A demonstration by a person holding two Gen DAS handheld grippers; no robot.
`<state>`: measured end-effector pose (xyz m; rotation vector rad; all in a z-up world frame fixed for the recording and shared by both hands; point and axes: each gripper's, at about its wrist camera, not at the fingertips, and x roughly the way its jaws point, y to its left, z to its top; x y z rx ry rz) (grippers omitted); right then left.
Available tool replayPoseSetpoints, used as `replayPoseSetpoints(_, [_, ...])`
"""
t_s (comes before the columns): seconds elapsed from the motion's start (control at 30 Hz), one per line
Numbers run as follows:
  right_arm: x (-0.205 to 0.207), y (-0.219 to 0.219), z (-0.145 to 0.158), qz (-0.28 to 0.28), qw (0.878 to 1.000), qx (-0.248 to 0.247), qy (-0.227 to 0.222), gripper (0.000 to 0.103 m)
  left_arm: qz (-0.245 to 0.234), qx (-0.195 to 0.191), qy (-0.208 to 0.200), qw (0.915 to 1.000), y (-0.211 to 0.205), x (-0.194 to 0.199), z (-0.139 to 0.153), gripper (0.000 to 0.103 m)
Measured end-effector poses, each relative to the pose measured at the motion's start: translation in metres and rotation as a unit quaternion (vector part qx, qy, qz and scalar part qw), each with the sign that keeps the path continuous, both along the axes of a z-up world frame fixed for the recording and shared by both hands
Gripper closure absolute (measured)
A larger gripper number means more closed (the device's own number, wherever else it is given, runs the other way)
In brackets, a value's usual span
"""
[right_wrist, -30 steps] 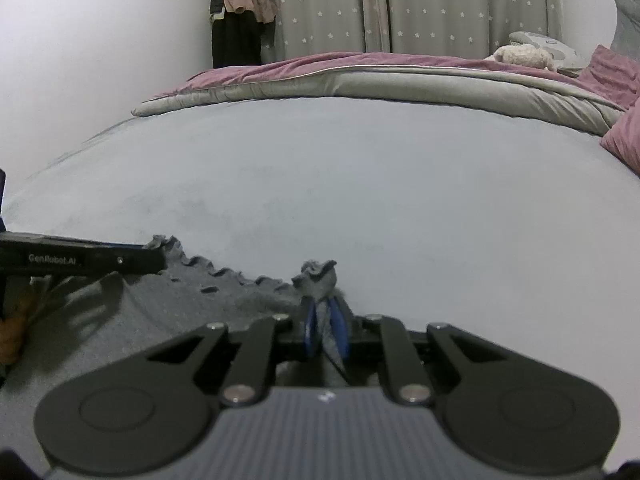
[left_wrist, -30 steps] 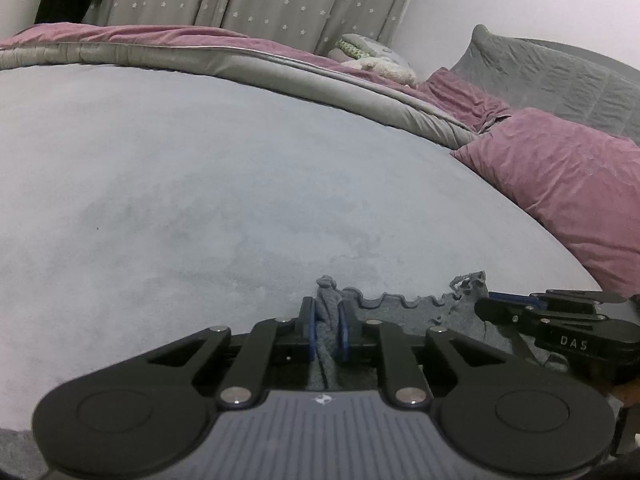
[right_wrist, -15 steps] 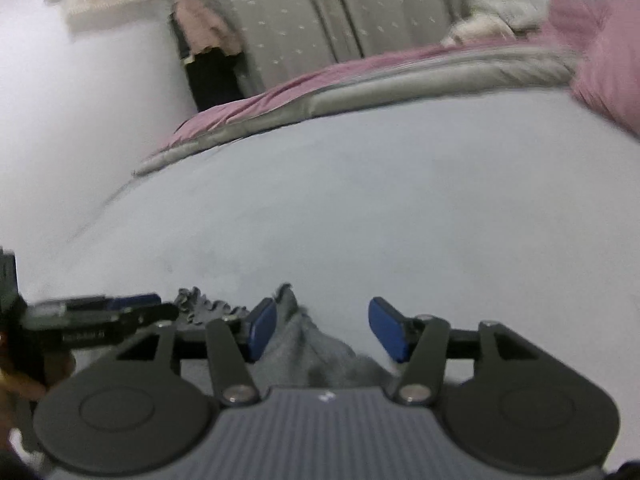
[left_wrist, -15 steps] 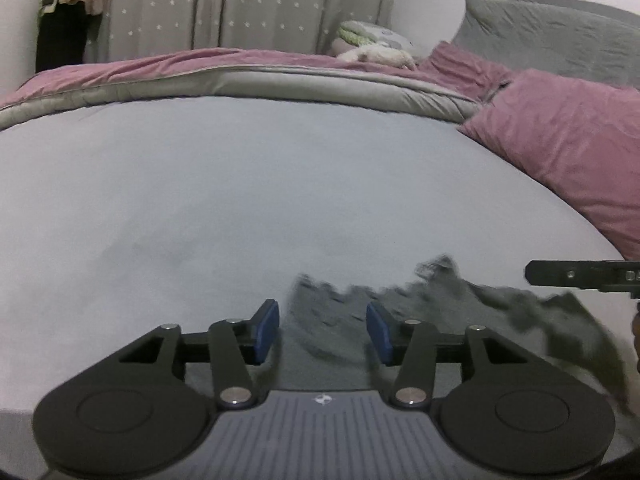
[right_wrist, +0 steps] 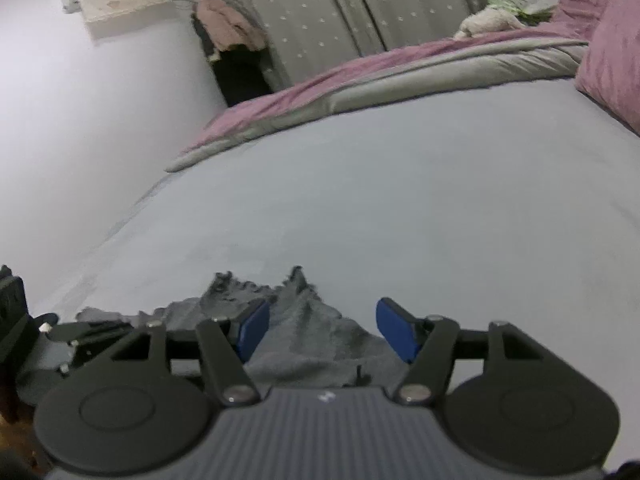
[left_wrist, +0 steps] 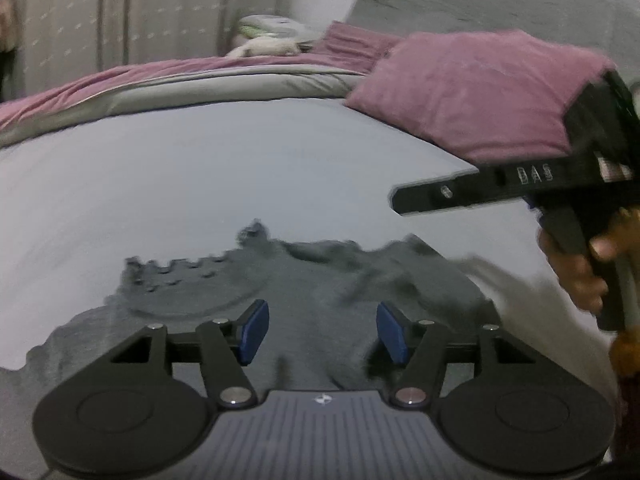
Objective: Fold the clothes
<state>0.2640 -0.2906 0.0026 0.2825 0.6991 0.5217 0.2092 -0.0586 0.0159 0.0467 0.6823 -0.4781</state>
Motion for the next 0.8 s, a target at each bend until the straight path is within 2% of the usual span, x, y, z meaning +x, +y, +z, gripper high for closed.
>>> replayPoseSetpoints(0.2, [-0.002,-0.025,0.0,-0.008,0.999,0.038,0.0,0.034,-0.068,0.032,-0.01,0.9971,-0.027,-0.014,-0.007,0.043])
replayPoseSetpoints(0.37, [-0.002,-0.028,-0.001,-0.002,0.998,0.061,-0.003,0.034,-0.083,0.095,-0.033,0.9915,-0.045,-0.021,-0.021,0.045])
replayPoseSetpoints(0.4, [-0.002,-0.028,-0.001,-0.002,0.998,0.061,-0.003,0.033,-0.081,0.101,-0.037,0.9909,-0.046,-0.022,-0.023,0.049])
replayPoseSetpoints(0.43, [-0.001,-0.028,-0.002,-0.003,0.998,0.062,-0.003,0.033,-0.075,0.102,-0.038,0.9912,-0.046,-0.021,-0.025,0.057])
replayPoseSetpoints(0.47, [0.0,-0.028,-0.003,-0.004,0.998,0.063,-0.001,0.033,-0.063,0.098,-0.037,0.9925,-0.046,-0.019,-0.028,0.063])
replayPoseSetpoints(0.5, [0.001,-0.028,-0.004,-0.005,0.998,0.064,0.0,0.033,-0.051,0.094,-0.035,0.9936,-0.046,-0.017,-0.03,0.078])
replayPoseSetpoints(0.6, [0.002,-0.024,-0.008,-0.008,0.998,0.056,0.006,0.033,-0.011,0.067,-0.035,0.9971,-0.043,-0.014,-0.03,0.094])
replayPoseSetpoints(0.63, [0.003,-0.022,-0.008,-0.008,0.999,0.051,0.008,0.033,0.002,0.056,-0.036,0.9978,-0.041,-0.014,-0.029,0.098])
replayPoseSetpoints(0.8, [0.005,-0.013,-0.011,-0.009,0.999,0.036,0.012,0.033,0.052,-0.016,-0.074,0.9958,-0.021,-0.03,-0.012,0.098])
